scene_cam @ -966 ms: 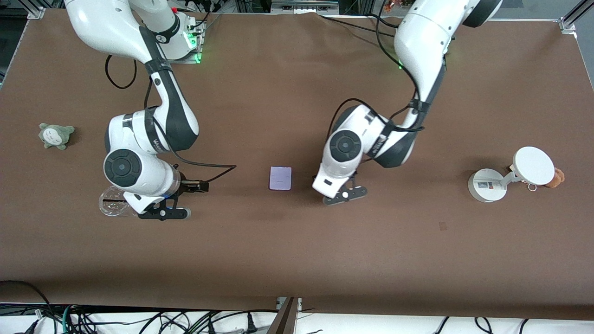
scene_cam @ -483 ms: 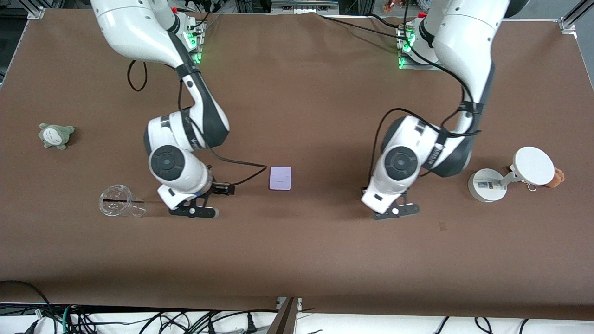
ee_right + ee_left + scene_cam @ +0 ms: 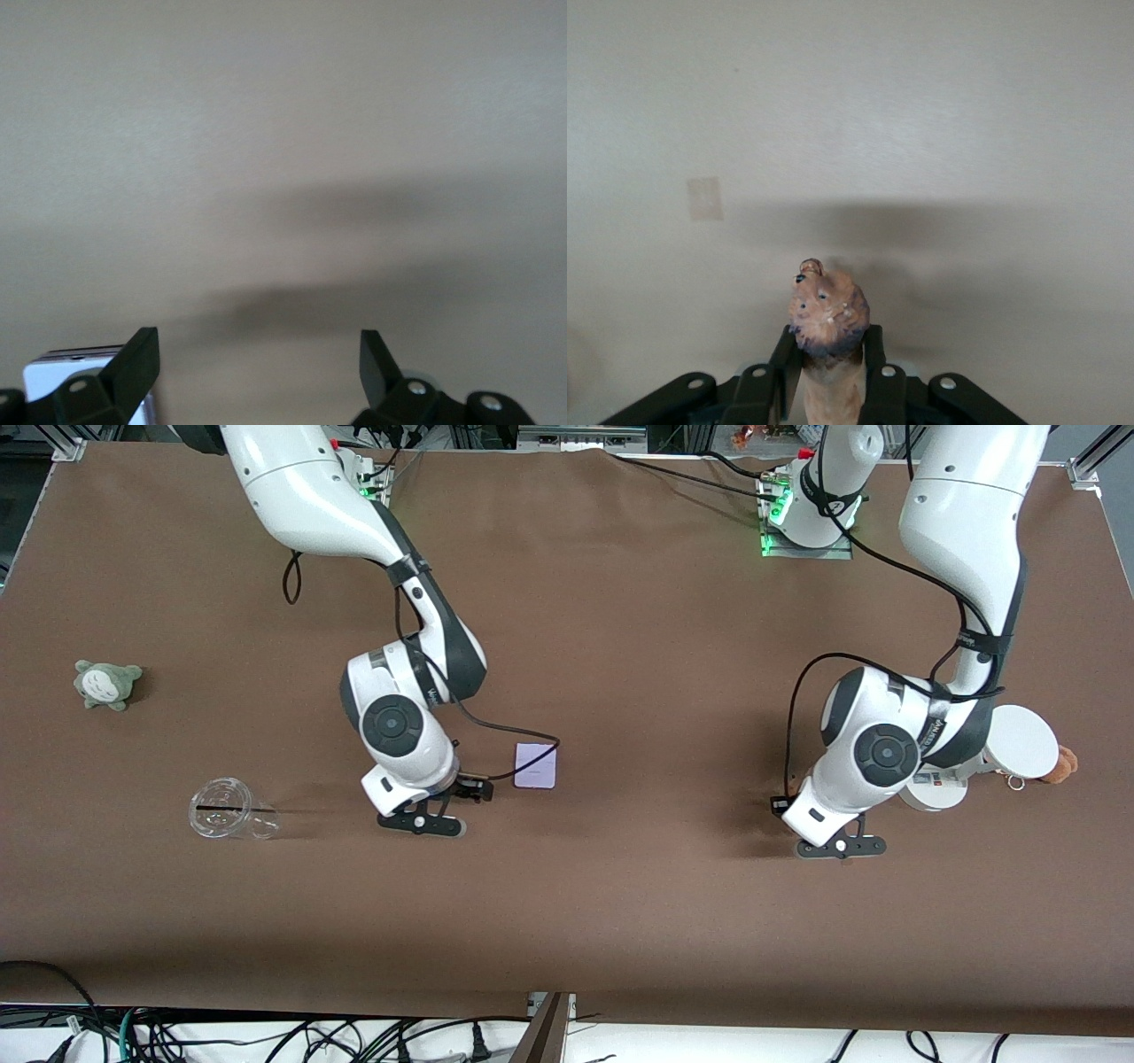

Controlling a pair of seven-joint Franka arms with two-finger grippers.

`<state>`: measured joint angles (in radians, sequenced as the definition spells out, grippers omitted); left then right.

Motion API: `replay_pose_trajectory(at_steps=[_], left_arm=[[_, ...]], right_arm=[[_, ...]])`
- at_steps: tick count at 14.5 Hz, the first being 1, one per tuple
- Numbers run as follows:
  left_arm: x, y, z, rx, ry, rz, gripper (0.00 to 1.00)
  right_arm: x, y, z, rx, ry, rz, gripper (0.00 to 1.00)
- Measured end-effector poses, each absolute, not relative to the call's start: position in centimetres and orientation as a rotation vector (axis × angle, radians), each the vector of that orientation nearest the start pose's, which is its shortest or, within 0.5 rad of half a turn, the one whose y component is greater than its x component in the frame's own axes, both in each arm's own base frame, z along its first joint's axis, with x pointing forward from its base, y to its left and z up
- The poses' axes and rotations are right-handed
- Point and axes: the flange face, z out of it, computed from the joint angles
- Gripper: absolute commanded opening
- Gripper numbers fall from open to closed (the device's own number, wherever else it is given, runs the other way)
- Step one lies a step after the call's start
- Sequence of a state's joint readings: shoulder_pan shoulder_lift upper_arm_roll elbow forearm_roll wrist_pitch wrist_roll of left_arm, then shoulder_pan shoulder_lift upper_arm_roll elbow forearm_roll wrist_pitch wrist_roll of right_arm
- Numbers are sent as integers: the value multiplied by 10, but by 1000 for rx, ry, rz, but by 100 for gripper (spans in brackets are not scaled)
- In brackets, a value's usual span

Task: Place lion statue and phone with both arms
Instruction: 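Carry the lion toward the lamp while the right gripper grasps the phone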

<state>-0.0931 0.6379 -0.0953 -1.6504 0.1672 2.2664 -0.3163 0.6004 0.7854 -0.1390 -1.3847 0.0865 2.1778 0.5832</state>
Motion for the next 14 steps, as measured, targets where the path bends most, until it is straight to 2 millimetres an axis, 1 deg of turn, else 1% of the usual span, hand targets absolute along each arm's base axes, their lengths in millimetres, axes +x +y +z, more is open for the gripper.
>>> replay_pose_trajectory(at_steps=[2,6,8,10,11,13,14], left_arm=[[674,-98,233,-3076,-22,-21,0],[672,-78,228,-3078,0,-15,0],[673,-60,228,-3077,19,-11,0],[674,-40,227,-3077,18,-6,0],[674,-35,227,-3077,19,-4,0],[674,-34,227,-3077,20,-2,0],[673,-36,226,-3079,24,-2,0]], right_arm=[[642,359,239,-3150,203,-47,100],[638,370,225,-3140,181,-84,100],[635,376,217,-3141,175,-88,100],[633,383,213,-3127,181,-120,100],[633,386,213,-3120,196,-132,100],[628,395,214,-3112,220,-141,100],[621,409,215,-3104,214,-152,100]])
